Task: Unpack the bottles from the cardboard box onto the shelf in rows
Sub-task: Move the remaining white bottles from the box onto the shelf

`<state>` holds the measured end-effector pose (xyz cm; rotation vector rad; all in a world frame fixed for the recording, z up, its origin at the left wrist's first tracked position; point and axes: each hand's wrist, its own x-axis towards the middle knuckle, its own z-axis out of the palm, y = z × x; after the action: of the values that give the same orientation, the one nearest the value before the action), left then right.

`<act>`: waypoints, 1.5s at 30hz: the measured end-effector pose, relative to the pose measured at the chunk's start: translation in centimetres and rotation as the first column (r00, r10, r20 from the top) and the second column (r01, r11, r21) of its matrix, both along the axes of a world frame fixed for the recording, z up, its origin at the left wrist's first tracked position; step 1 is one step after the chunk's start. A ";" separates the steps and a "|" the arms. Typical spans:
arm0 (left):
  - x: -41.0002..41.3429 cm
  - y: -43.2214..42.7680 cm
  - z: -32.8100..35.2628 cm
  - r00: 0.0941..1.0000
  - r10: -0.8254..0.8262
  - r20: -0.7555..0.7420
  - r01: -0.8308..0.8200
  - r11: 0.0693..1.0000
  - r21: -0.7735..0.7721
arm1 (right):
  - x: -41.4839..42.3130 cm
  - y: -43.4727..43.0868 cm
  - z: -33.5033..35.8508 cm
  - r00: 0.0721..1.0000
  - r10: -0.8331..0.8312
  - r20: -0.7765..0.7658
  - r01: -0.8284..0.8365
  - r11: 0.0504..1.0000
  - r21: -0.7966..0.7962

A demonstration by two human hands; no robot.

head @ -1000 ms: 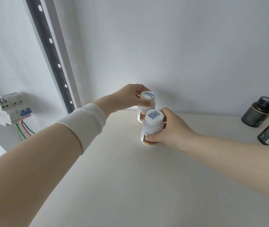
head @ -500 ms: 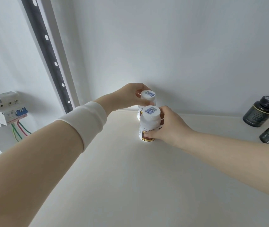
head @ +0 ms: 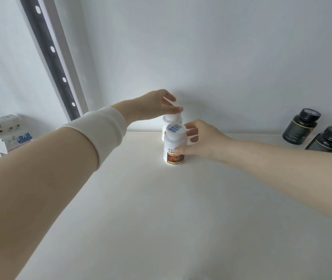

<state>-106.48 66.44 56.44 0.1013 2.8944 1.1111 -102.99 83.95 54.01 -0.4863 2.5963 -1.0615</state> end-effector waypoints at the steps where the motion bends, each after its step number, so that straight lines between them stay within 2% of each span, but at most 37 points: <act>1: 0.4 0.2 0.7 1.000 0.018 -0.019 -0.019 0.998 -0.066 | 0.1 0.5 0.5 1.000 0.002 -0.016 -0.001 1.000 0.027; 4: 1.7 1.2 3.3 0.995 0.043 -0.096 -0.066 0.963 -0.260 | 0.8 2.3 2.4 0.998 0.009 -0.058 -0.003 0.996 0.092; 7: 3.8 3.1 5.8 0.992 -0.004 -0.129 -0.057 0.883 -0.467 | 2.2 4.6 4.4 0.985 -0.002 -0.173 0.033 0.984 0.175; 9: 5.5 5.1 7.3 0.990 -0.030 -0.137 -0.060 0.794 -0.605 | 3.7 6.4 5.5 0.963 0.007 -0.268 0.061 0.968 0.245; 12: 8.1 9.2 8.9 0.985 -0.082 -0.150 -0.071 0.602 -0.795 | 6.4 10.2 6.8 0.919 0.037 -0.393 0.110 0.932 0.344; 15: 11.4 15.0 10.1 0.974 -0.156 -0.166 -0.084 0.435 -0.897 | 9.8 15.4 8.1 0.866 0.055 -0.497 0.169 0.903 0.395; 20: 17.0 27.9 10.6 0.920 -0.350 -0.175 -0.090 0.245 -0.965 | 16.2 28.1 8.9 0.807 -0.044 -0.589 0.335 0.856 0.394; 22: 18.6 33.5 10.1 0.875 -0.447 -0.183 -0.081 0.238 -0.968 | 18.8 33.8 8.4 0.791 -0.092 -0.605 0.409 0.815 0.411; 29: 22.2 54.2 6.5 0.685 -0.703 -0.193 0.044 0.304 -0.952 | 26.1 52.1 5.2 0.763 -0.267 -0.588 0.594 0.648 0.476; 38: 23.1 76.8 -2.4 0.442 -0.895 -0.061 0.216 0.173 -0.961 | 29.6 70.9 -2.6 0.742 -0.426 -0.517 0.669 0.431 0.605; 43: 20.4 87.8 -9.6 0.337 -0.941 0.010 0.364 0.121 -0.924 | 29.3 80.5 -9.1 0.721 -0.538 -0.438 0.668 0.368 0.647; 45: 19.7 91.8 -12.3 0.301 -0.951 0.070 0.431 0.071 -0.899 | 29.9 83.8 -12.0 0.703 -0.604 -0.376 0.658 0.353 0.665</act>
<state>-86.81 158.22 44.15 1.9503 2.5321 -0.6402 -73.11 167.74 41.97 0.7978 2.9949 0.0763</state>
